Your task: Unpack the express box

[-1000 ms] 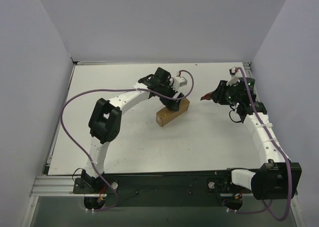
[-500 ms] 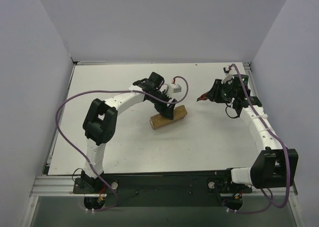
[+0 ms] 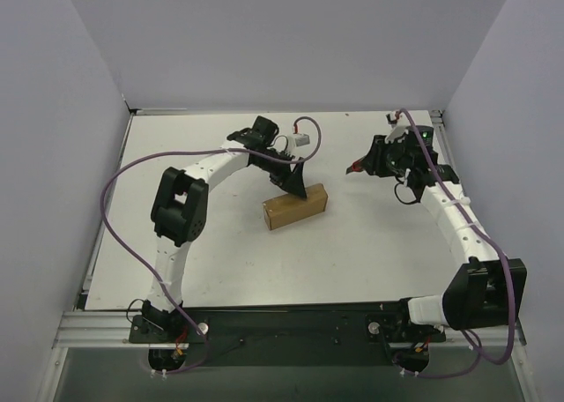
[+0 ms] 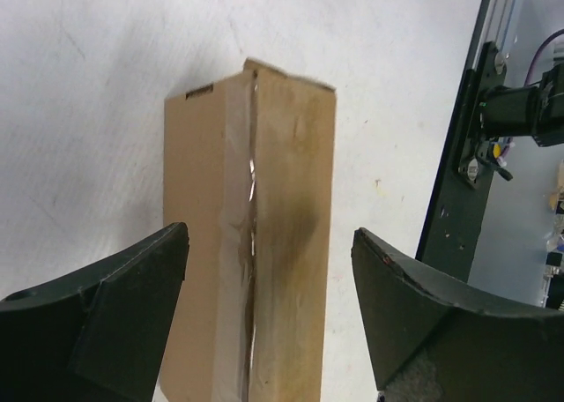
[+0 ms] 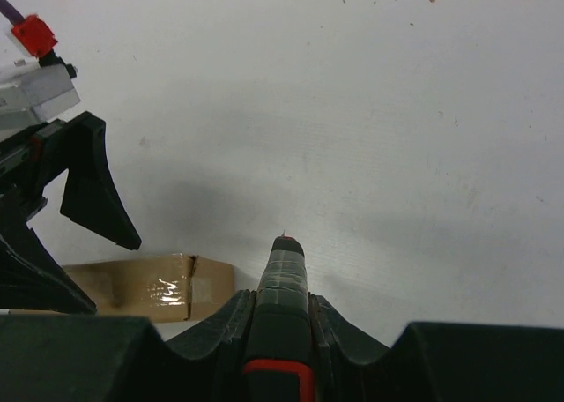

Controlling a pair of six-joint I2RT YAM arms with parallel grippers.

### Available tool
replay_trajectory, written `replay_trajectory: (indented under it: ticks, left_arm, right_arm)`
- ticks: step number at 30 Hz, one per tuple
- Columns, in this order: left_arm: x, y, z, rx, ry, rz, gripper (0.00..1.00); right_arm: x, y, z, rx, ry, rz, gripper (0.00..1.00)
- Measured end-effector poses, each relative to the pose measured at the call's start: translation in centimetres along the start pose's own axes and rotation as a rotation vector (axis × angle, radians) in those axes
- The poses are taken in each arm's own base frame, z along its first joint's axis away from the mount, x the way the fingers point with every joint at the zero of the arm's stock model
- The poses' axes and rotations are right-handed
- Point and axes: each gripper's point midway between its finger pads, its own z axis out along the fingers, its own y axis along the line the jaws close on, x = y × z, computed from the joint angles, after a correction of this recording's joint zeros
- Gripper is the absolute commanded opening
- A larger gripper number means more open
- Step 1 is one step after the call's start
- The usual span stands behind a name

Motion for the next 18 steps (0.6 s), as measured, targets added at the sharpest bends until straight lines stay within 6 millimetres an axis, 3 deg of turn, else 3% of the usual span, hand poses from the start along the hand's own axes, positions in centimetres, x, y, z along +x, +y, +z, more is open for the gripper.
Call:
replay_trajectory:
  ticks: [3, 8, 12, 18]
  left_arm:
    - [-1.7, -0.9, -0.2, 0.017, -0.036, 0.010, 0.84]
    - [-3.7, -1.4, -0.1, 0.021, -0.088, 0.018, 0.80]
    - [-3.7, -0.2, 0.7, -0.008, -0.093, -0.019, 0.77]
    - [-2.7, 2.3, 2.2, -0.058, -0.083, -0.095, 0.75]
  right_arm:
    - [0.0, 1.1, -0.1, 0.019, -0.007, -0.079, 0.00]
    - [-0.4, 4.7, -1.6, 0.025, -0.068, -0.177, 0.00]
    - [-0.9, 6.1, -2.4, 0.044, -0.123, -0.211, 0.00]
    - [0.3, 8.0, -2.1, 0.037, -0.114, -0.261, 0.00]
